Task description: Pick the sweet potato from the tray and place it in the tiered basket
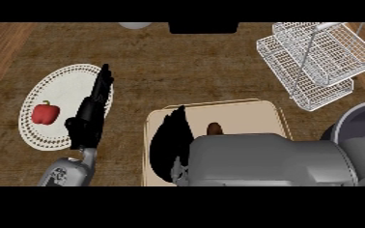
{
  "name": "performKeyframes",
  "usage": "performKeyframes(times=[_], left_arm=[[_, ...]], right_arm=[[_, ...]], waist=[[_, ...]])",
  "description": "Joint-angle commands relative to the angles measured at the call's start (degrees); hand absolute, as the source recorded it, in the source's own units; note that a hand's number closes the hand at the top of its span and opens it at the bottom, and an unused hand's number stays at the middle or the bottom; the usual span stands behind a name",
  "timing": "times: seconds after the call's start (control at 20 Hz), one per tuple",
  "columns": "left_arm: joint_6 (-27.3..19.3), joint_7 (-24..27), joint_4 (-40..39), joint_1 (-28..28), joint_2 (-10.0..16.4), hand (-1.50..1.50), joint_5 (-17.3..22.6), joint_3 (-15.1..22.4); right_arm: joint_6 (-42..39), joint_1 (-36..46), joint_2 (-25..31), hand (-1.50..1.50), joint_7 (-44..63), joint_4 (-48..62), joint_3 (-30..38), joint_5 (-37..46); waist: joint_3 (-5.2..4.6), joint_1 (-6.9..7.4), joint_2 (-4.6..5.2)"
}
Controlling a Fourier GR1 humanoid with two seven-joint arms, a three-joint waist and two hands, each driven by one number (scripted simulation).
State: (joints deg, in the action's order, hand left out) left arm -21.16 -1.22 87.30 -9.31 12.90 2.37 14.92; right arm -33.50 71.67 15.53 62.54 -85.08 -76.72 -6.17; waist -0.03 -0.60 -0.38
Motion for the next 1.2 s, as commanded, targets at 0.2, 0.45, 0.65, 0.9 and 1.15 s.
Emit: performKeyframes(times=[0.2,0.45,0.65,0.9,1.15], left_arm=[[-0.7,-2.2,2.6,0.5,-1.1,0.0,-2.2,1.3],[2.3,1.3,-0.8,-0.2,-0.6,0.0,0.6,-2.5],[1.1,1.8,-0.8,1.0,-2.4,0.0,-1.7,-0.9],[1.5,-1.3,-1.8,-2.8,-1.7,0.0,-2.1,-2.8],[2.2,-0.7,-0.5,-1.3,-2.5,0.0,-2.3,-2.5]], right_arm=[[-2.9,-4.8,0.3,-1.5,8.3,2.3,1.5,2.5],[-2.9,-8.2,3.8,-1.5,4.0,0.5,2.5,7.3],[-5.5,-10.4,1.2,-1.5,7.2,-1.7,6.0,6.9],[-6.7,-14.1,-0.9,-1.5,8.6,-1.1,5.8,8.4],[-6.5,-16.5,0.7,-1.5,4.2,1.2,7.3,13.5]], waist=[[0.02,0.5,0.06],[0.01,0.41,0.27],[0.0,0.32,0.16],[-0.01,0.09,0.13],[0.01,0.4,0.21]])
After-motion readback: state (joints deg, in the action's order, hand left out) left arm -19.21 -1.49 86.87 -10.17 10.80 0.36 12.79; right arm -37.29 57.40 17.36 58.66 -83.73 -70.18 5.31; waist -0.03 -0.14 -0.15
